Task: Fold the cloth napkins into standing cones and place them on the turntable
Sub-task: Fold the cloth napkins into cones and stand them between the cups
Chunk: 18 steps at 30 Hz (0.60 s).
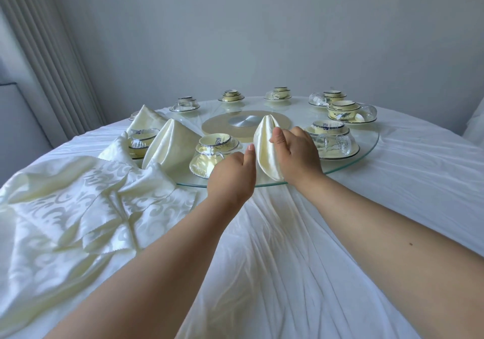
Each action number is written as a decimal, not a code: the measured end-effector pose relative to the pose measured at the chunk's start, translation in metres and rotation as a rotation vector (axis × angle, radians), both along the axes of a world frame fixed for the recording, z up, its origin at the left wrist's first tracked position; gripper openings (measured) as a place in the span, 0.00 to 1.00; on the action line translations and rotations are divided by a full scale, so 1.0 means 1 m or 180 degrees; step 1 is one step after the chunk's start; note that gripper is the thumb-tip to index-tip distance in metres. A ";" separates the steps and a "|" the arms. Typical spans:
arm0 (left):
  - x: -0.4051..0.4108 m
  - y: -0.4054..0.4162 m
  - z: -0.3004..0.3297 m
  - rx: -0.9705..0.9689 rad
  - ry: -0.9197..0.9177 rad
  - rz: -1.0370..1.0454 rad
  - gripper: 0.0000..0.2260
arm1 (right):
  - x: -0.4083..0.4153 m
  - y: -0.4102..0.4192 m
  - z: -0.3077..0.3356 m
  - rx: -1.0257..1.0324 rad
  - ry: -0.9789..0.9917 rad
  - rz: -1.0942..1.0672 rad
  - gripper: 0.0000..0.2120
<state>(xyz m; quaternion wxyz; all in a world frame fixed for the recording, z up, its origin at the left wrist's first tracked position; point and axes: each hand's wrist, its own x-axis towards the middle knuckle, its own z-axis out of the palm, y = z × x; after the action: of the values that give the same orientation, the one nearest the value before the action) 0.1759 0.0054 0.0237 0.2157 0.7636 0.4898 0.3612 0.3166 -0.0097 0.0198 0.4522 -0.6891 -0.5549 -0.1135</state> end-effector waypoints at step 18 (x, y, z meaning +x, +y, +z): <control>-0.269 0.046 -0.044 -0.0014 0.1286 0.1456 0.14 | -0.157 -0.007 -0.045 -0.1400 0.1507 0.1657 0.26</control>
<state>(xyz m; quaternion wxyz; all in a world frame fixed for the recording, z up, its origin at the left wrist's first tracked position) -0.0928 0.0510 -0.0198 0.0285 0.6894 0.6828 0.2402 0.1601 -0.0170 -0.0255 0.4229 -0.6130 -0.6023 0.2874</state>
